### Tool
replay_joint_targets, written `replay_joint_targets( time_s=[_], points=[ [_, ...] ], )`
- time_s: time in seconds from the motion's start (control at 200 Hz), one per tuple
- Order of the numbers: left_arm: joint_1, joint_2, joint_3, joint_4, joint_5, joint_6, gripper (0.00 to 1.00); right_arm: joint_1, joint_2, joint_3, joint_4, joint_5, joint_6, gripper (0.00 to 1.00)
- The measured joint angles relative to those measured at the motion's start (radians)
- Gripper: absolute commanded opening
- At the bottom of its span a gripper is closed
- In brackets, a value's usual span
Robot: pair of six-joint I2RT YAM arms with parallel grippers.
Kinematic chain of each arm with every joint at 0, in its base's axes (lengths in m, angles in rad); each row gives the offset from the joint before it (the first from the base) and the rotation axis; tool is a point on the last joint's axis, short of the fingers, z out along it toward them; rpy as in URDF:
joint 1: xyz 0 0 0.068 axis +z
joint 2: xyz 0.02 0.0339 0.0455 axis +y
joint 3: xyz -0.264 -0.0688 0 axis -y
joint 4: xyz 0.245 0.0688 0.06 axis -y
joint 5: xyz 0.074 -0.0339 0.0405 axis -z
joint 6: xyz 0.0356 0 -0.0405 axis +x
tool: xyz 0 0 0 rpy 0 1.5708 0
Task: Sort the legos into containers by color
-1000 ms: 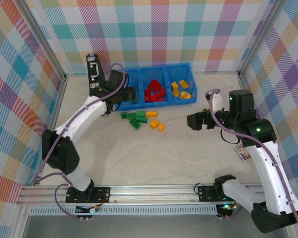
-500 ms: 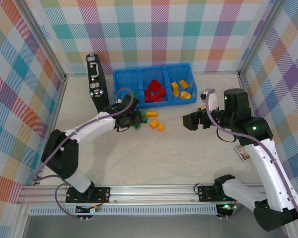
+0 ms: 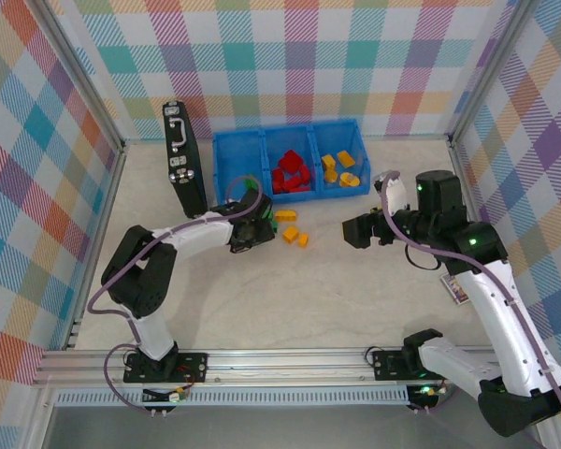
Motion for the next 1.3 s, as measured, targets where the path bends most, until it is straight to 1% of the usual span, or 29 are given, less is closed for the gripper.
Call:
replay_joint_targets(
  time_s=[0.24,0.345,0.46,0.62,0.755,0.905,1.16,1.3],
  points=[
    [-0.004,0.051,0.004,0.007,-0.001,-0.010,0.67,0.001,-0.007,-0.044,0.014,0.018,0.005,0.99],
    [-0.004,0.070,0.020,0.007,-0.002,-0.009,0.65,0.001,-0.008,-0.064,0.020,0.018,0.008,0.99],
    [-0.004,0.082,0.034,-0.008,-0.012,-0.009,0.55,0.003,-0.008,-0.071,0.029,0.022,0.008,0.99],
    [-0.003,0.089,0.042,-0.021,-0.024,0.000,0.51,0.003,-0.014,-0.081,0.035,0.032,0.008,0.99],
    [-0.001,0.089,0.042,-0.033,-0.028,0.011,0.39,0.003,-0.017,-0.093,0.043,0.037,0.008,0.99],
    [0.005,0.089,0.054,-0.051,-0.036,0.042,0.32,0.003,-0.018,-0.105,0.055,0.041,0.008,0.99],
    [0.007,0.055,0.096,-0.165,-0.085,0.116,0.30,0.003,-0.019,-0.112,0.056,0.045,0.008,0.99],
    [0.010,0.008,0.180,-0.225,-0.126,0.180,0.29,0.005,-0.019,-0.125,0.065,0.047,0.008,0.99]
  ],
)
